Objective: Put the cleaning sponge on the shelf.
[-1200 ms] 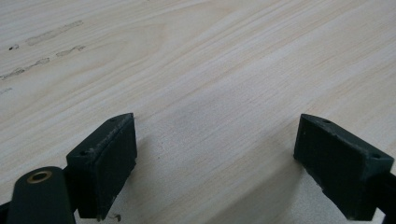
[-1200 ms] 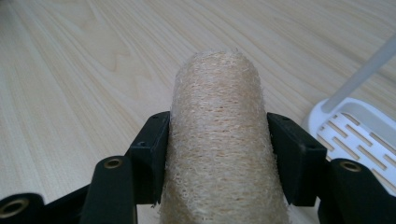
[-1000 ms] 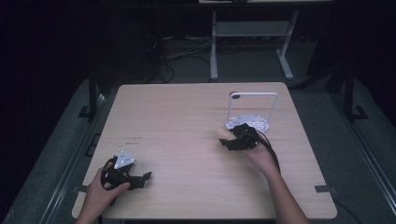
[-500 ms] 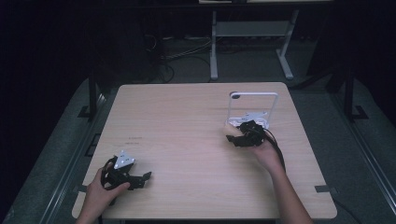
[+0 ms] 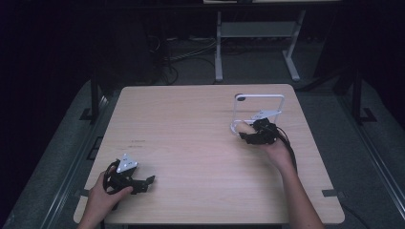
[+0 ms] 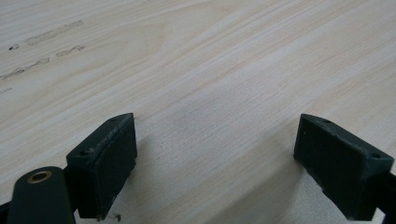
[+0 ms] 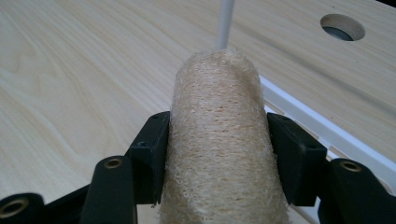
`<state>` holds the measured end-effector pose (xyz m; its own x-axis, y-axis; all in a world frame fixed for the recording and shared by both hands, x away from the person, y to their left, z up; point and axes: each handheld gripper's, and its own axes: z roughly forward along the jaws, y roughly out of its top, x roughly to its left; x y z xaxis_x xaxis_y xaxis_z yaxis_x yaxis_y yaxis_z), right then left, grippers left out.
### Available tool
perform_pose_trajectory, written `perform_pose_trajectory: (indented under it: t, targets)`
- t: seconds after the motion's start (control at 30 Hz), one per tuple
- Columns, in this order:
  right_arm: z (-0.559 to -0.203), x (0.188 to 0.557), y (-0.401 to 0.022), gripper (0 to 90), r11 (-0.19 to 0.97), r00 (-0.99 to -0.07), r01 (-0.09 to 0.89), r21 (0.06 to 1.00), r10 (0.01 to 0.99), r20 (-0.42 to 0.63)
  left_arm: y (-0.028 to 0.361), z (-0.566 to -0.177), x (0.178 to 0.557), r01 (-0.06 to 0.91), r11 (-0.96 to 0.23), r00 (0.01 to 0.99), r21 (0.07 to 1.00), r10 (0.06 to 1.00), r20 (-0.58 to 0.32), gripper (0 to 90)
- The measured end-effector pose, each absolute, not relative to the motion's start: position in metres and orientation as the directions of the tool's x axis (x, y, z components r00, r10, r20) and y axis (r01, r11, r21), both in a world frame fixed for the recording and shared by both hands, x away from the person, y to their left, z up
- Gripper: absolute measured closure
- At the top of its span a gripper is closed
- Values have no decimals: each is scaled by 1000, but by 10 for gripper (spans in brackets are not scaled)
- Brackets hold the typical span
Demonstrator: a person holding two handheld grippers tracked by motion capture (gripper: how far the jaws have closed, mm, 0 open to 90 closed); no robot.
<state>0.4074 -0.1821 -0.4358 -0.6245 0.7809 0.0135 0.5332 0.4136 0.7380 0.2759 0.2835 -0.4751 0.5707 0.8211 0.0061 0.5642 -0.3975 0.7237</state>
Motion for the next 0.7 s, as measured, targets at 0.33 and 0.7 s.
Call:
perform_pose_trajectory:
  t: [0.33, 0.7]
  targets:
    - [-443, 422, -186, 423, 408, -605, 546, 732, 796, 8, 283, -475, 276, 564, -397, 571, 724, 821, 6, 127]
    - [-453, 440, -192, 422, 388, -570, 586, 711, 822, 20, 284, -475, 276, 564, -397, 571, 724, 821, 6, 127]
